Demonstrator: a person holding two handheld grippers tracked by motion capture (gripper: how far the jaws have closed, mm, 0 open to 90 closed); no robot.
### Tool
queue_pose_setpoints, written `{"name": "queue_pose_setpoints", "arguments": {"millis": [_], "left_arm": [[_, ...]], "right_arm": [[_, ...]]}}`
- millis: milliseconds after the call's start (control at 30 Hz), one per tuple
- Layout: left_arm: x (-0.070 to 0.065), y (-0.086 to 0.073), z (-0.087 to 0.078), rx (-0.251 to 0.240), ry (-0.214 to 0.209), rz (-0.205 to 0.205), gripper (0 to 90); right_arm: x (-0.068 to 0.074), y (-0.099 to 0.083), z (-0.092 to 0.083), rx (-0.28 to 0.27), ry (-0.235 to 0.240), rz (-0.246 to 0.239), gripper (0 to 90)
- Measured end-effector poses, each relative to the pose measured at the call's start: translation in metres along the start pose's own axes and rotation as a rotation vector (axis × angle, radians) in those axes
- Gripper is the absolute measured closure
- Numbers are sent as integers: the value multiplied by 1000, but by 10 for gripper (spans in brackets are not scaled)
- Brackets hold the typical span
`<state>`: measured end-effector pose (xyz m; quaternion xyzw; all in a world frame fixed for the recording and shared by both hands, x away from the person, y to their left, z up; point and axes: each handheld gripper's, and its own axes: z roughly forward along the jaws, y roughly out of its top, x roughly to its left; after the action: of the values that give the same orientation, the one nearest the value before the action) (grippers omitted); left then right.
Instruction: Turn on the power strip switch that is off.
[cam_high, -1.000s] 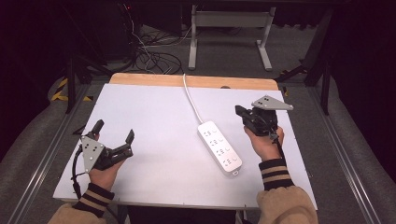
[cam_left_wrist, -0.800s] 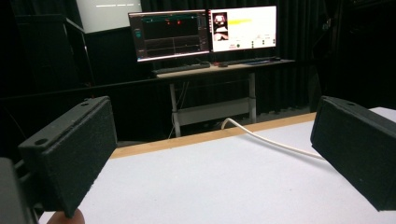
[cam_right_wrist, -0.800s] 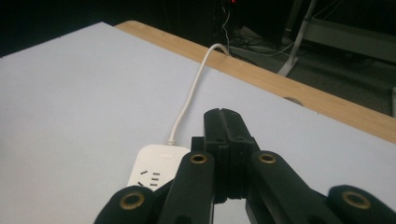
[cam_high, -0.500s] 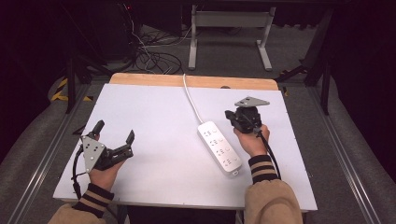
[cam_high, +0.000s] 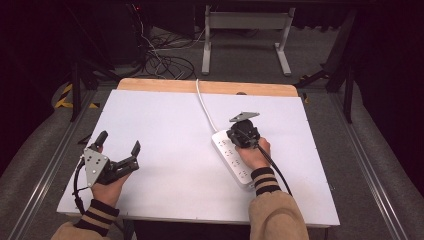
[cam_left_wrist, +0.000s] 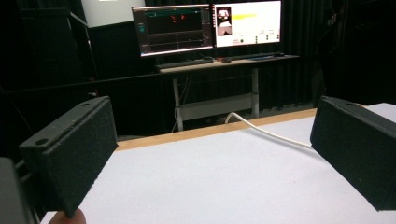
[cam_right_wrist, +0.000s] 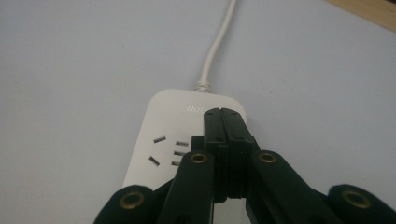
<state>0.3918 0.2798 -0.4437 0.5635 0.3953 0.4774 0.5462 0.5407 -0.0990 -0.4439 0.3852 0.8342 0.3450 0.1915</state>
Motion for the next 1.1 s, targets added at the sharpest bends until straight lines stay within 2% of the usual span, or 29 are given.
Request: {"name": "queue_pose_setpoints", "arguments": {"millis": [167,300,433,500,600,700,1100], "left_arm": [[-1,-1,0,4,-3,6,11],[0,-1,0,3,-3,0,12],[-1,0,1,1,-7,1,13],[-2,0,1,0,-9,3,13],[-2,1,1,-2,-14,1,13],[-2,1,0,-6,-12,-2,14],[-1,0,-1,-1,-8,-5,17]], "right_arm": [[2,-2,6,42,-18,-15,900],[1,-2,5,54,-28,-7,900],[5,-2,7,49,-40,-22,900],[7,-2,7,54,-30,-9,900],[10,2,8,78,-59,-8,900],[12,3,9,88,-68,-18,900],[9,0,9,67,-51,23,900]]}}
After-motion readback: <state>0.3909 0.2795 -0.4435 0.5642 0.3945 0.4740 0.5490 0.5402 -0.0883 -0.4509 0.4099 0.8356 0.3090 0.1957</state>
